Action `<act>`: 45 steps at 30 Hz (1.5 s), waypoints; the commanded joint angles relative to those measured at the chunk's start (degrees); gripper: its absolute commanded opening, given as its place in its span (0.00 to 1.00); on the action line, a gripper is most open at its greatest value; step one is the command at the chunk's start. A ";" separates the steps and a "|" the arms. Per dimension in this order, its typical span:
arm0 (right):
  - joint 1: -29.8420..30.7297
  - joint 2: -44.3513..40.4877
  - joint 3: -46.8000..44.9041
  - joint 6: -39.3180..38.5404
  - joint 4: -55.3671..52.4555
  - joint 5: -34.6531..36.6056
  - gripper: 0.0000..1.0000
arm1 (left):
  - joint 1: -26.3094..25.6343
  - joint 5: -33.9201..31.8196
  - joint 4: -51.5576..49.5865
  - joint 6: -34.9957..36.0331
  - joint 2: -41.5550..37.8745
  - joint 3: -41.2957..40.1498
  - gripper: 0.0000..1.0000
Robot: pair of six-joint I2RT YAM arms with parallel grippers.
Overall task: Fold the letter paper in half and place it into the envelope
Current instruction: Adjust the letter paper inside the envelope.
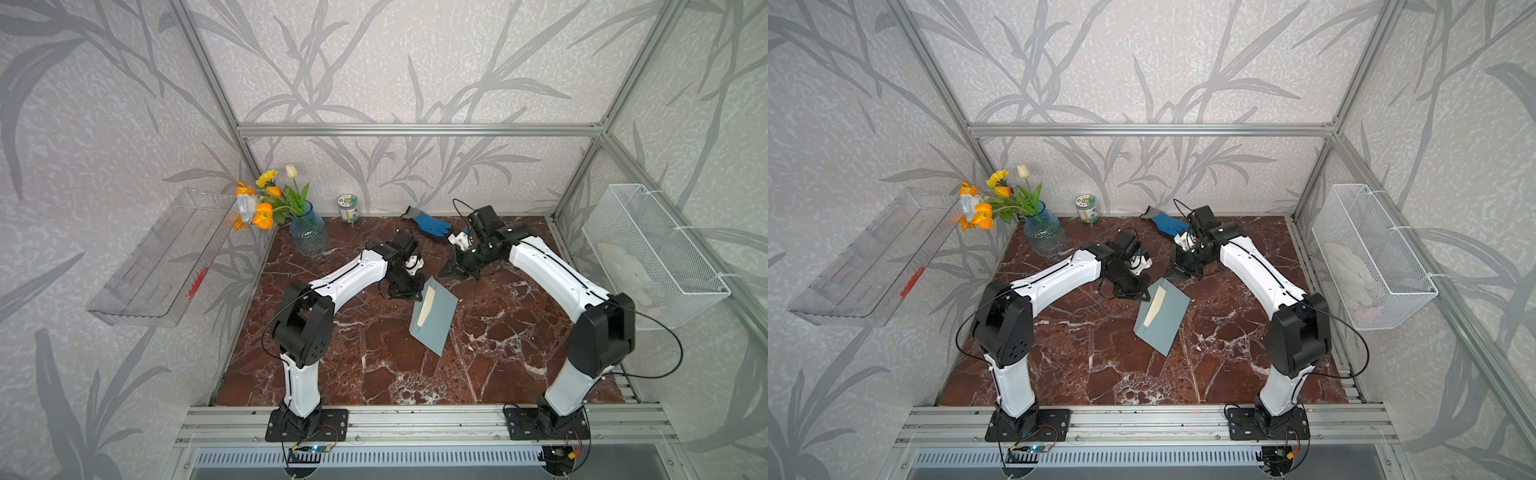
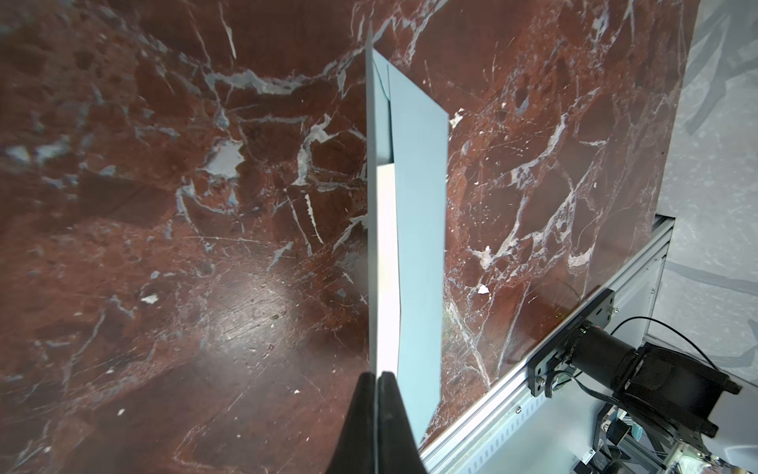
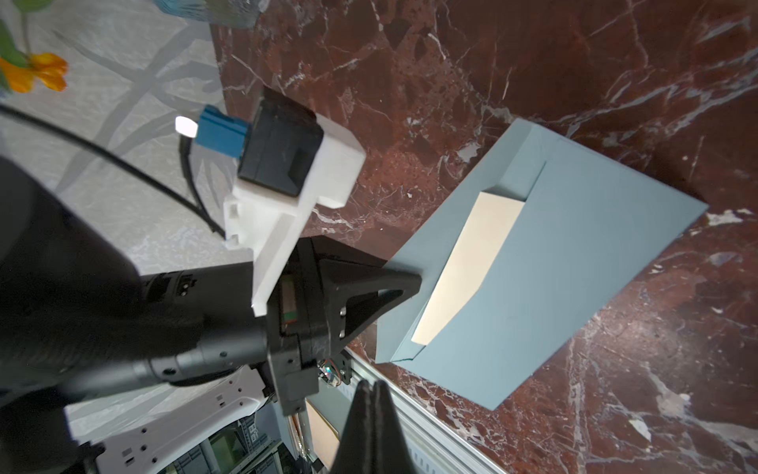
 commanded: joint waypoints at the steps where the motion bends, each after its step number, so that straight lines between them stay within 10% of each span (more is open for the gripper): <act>1: 2.10 4.07 -1.41 -1.23 2.96 3.16 0.00 | 0.01 1.41 4.67 0.19 2.15 -3.89 0.00; 45: 8.98 13.68 -7.46 -5.80 13.26 16.13 0.00 | 2.56 6.73 26.87 -7.64 2.06 -22.04 0.00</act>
